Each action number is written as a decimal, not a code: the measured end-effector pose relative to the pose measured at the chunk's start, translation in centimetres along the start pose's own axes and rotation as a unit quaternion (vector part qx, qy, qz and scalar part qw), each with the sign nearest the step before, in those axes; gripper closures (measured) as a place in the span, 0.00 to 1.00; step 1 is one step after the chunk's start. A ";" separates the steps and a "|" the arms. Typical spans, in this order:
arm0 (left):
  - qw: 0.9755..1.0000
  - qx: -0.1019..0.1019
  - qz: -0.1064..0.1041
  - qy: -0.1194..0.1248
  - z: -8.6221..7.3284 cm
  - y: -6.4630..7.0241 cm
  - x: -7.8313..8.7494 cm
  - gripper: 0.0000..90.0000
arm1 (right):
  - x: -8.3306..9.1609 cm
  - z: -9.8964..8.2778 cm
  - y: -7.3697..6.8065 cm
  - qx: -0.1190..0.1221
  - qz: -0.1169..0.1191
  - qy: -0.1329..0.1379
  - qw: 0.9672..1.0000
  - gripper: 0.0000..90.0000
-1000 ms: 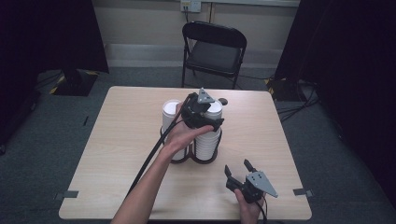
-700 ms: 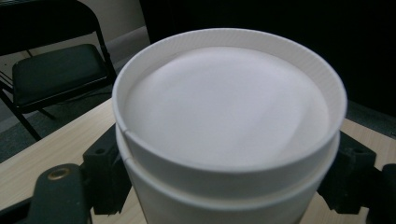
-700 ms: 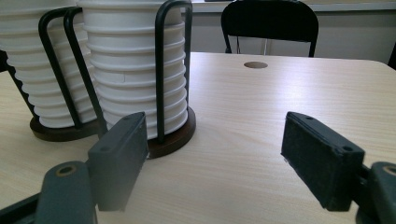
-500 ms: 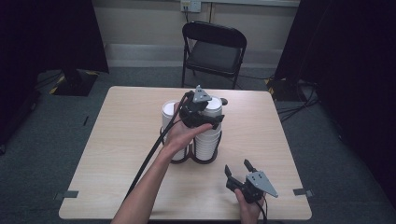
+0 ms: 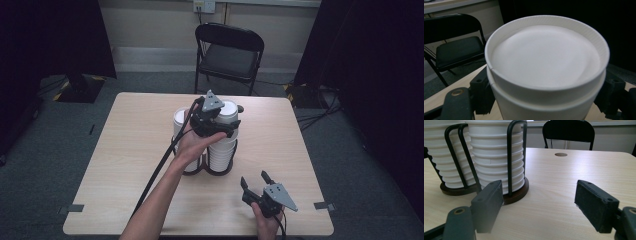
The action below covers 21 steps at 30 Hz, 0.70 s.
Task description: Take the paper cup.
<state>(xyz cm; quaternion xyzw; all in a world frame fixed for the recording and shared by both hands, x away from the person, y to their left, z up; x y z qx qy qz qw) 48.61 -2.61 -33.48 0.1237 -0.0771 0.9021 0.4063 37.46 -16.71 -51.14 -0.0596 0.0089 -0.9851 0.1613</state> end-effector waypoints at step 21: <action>0.998 0.016 -0.008 0.060 1.2 -0.1 1.6 0.23 | 0.0 0.0 0.0 0.001 0.000 0.001 1.000 0.25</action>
Point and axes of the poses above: each handheld gripper's, and its own axes: x roughly backward along the jaws, z roughly out of its top, y roughly to its right, the point moved 8 cm from there along -x, roughly forward along the jaws, and after that the axes turned 5 degrees about y, right-handed, at the moved point
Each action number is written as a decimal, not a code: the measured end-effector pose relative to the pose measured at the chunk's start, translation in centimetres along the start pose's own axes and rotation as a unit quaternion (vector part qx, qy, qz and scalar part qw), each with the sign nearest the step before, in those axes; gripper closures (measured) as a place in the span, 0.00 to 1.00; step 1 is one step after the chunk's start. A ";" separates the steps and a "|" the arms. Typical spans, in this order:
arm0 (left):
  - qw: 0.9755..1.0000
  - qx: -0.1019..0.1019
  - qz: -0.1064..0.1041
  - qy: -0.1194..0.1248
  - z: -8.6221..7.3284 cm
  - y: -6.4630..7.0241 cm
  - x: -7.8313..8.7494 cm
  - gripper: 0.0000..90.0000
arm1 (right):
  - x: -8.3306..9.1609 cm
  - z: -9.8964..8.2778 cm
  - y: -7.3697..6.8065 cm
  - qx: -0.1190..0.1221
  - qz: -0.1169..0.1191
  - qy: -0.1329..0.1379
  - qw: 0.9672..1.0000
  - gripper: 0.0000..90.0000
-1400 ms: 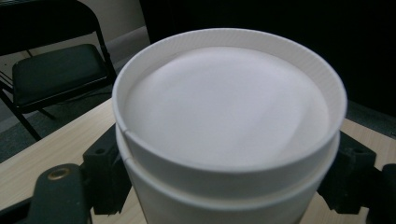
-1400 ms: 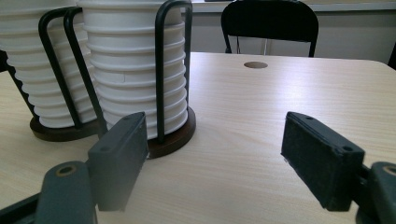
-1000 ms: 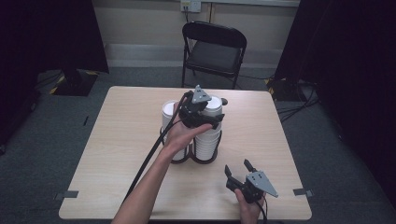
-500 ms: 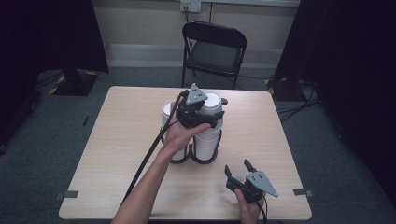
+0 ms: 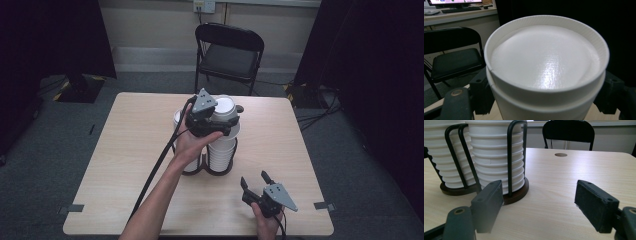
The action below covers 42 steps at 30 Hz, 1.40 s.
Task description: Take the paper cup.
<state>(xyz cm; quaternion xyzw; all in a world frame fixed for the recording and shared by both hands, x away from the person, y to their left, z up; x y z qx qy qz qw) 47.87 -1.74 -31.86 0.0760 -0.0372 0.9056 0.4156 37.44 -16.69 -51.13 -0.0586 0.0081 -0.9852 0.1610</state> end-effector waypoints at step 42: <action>0.995 0.022 -0.004 0.093 3.3 0.1 3.5 0.23 | 0.0 0.0 0.0 0.000 0.001 0.000 1.000 0.25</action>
Point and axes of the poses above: each handheld gripper's, and its own axes: x roughly backward along the jaws, z roughly out of its top, y roughly to its right, the point moved 8 cm from there along -x, roughly forward along the jaws, and after that the axes turned 5 degrees about y, right-handed, at the moved point
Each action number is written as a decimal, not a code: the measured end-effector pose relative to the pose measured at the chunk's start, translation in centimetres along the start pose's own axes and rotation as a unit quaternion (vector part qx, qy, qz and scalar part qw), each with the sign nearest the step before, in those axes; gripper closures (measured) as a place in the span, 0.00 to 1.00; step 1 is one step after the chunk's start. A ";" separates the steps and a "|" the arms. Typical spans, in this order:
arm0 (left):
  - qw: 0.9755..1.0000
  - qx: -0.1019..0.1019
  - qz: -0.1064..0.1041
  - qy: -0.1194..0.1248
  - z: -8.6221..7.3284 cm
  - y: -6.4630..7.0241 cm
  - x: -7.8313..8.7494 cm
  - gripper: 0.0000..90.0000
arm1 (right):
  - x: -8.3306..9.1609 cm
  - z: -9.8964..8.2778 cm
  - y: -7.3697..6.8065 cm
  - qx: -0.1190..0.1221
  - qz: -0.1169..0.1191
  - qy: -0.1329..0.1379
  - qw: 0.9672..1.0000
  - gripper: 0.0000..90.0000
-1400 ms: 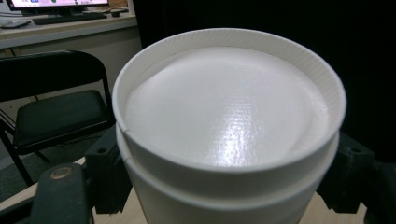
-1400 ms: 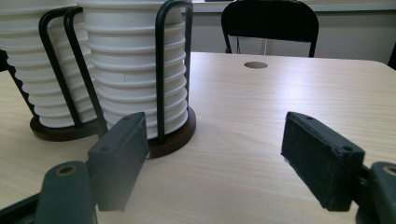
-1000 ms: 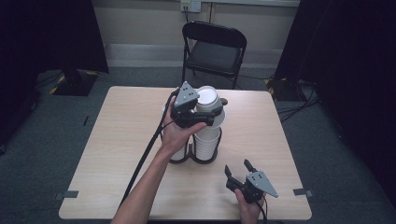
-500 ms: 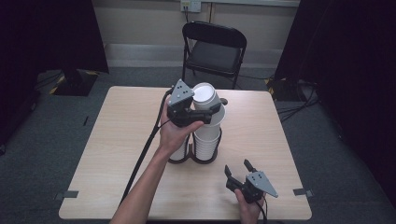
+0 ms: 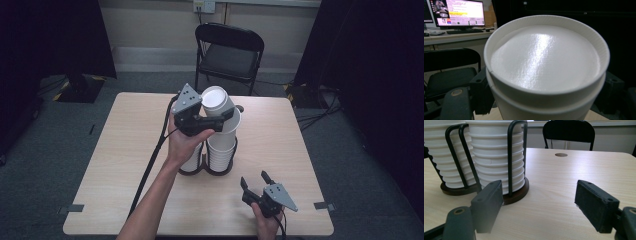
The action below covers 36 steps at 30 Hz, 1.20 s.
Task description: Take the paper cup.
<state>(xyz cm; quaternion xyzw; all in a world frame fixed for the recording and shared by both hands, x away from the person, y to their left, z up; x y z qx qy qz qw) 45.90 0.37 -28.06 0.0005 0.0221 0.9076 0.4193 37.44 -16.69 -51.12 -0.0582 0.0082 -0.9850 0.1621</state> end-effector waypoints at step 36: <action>1.000 0.009 -0.023 -0.008 -3.6 1.9 6.6 0.23 | -0.1 0.0 -0.1 0.002 0.005 -0.005 1.000 0.24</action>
Point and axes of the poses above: each handheld gripper's, and its own axes: x roughly backward along the jaws, z roughly out of its top, y roughly to its right, the point moved 8 cm from there along -x, roughly forward along the jaws, and after that the axes turned 5 degrees about y, right-handed, at the moved point
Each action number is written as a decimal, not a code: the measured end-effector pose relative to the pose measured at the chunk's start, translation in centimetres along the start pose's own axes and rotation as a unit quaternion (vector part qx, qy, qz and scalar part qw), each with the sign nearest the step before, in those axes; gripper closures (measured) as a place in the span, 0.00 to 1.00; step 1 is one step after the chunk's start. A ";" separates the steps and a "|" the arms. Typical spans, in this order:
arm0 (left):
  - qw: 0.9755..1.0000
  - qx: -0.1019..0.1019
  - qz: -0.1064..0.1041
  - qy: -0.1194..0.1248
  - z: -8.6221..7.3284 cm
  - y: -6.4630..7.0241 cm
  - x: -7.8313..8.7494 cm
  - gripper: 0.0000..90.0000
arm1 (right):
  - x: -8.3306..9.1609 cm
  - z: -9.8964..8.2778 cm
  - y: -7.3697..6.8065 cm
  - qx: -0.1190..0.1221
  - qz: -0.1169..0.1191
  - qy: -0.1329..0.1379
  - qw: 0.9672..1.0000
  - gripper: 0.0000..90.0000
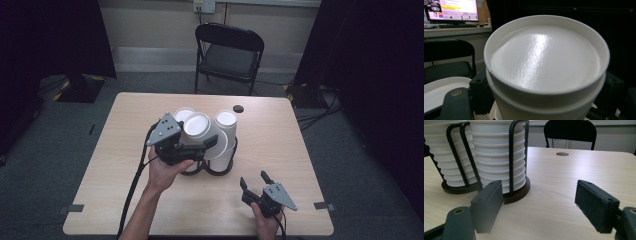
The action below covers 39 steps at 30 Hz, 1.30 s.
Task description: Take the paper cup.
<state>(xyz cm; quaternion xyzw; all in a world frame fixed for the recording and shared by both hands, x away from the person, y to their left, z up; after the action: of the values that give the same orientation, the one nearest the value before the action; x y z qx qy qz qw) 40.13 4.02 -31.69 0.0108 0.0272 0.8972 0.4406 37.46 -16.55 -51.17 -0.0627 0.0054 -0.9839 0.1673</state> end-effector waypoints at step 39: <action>0.990 0.129 0.006 -0.060 -10.6 0.6 4.3 0.23 | 0.0 0.3 -7.8 0.037 0.153 0.005 0.988 0.35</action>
<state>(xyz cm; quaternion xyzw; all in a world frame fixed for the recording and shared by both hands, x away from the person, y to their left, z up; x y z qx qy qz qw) 36.53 6.62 -42.27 0.1217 0.1166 0.8865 0.4309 34.95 -9.18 -50.62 -0.0496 -0.0209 -0.9465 0.3180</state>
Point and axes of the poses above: each handheld gripper's, and its own axes: x roughly backward along the jaws, z roughly out of its top, y roughly to its right, the point moved 8 cm from there along -x, roughly forward along the jaws, and after that the axes turned 5 degrees about y, right-handed, at the moved point
